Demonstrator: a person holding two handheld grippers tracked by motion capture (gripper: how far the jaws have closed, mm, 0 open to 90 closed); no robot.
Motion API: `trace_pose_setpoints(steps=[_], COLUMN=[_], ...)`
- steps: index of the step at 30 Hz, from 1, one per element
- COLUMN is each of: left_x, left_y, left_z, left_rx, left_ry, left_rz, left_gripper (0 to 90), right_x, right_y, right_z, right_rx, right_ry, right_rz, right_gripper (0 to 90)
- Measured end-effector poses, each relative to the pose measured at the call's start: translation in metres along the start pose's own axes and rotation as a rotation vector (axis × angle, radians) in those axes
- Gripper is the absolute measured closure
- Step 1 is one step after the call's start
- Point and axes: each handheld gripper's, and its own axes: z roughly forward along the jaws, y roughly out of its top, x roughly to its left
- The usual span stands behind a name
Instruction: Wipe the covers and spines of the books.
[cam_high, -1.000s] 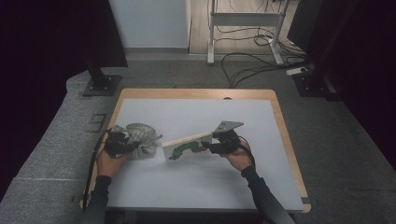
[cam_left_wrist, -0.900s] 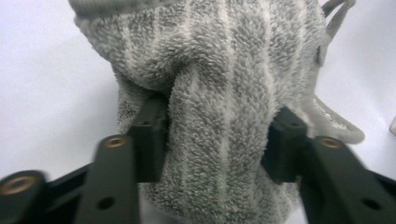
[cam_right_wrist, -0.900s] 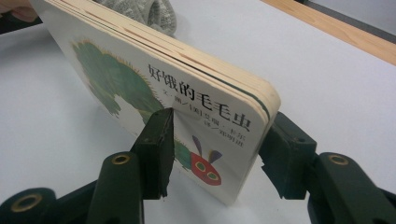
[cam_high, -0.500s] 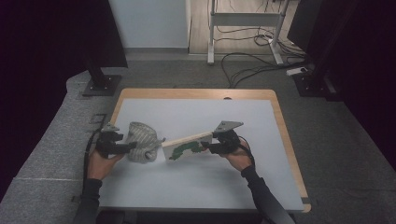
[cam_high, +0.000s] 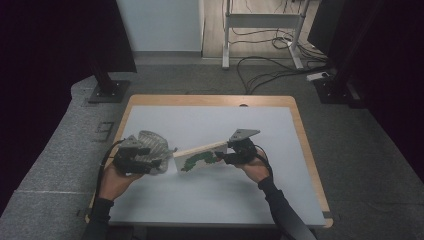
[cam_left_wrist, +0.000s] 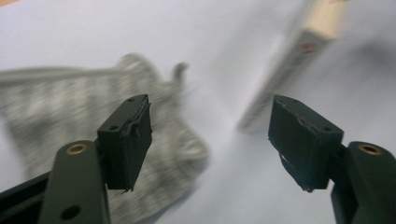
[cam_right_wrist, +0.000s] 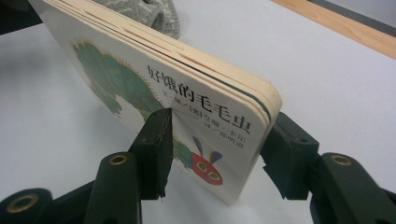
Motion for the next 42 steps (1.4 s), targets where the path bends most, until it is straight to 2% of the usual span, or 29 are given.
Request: trace_pose_setpoints(steps=[2,7,10,13,18,22,29,36,42], left_x=[-0.009,-0.026,-0.033,-0.036,-0.043,-0.050,-0.059,-0.069,-0.076], left_y=[0.005,0.014,0.017,0.017,0.016,0.014,0.010,0.002,-0.004], left_z=[0.007,0.024,0.032,0.037,0.038,0.038,0.038,0.039,0.040], left_rx=[0.006,0.018,0.024,0.028,0.018,0.021,0.030,0.031,0.039], left_ry=[-0.032,-0.078,-0.078,-0.076,-0.088,-0.104,-0.101,-0.085,-0.069], left_rz=[0.025,0.069,0.095,0.098,0.105,0.124,0.135,0.144,0.123], left_gripper=[33.2,37.3,40.3,44.2,53.1,56.2,56.2,51.3,46.2], right_x=[0.000,-0.001,-0.001,0.000,0.003,0.005,0.010,0.010,0.015], right_y=[0.000,0.000,0.000,-0.002,-0.005,-0.009,-0.015,-0.022,-0.028], right_z=[0.000,-0.002,-0.004,-0.007,-0.013,-0.017,-0.023,-0.028,-0.031], right_rx=[0.002,0.007,0.010,0.012,0.025,0.037,0.055,0.079,0.091], right_ry=[0.003,0.014,0.022,0.031,0.049,0.059,0.064,0.070,0.088], right_rz=[0.001,0.005,0.001,0.004,-0.006,-0.010,-0.010,0.023,0.034], right_gripper=[45.5,45.7,46.3,46.4,46.7,46.2,44.6,40.7,37.0])
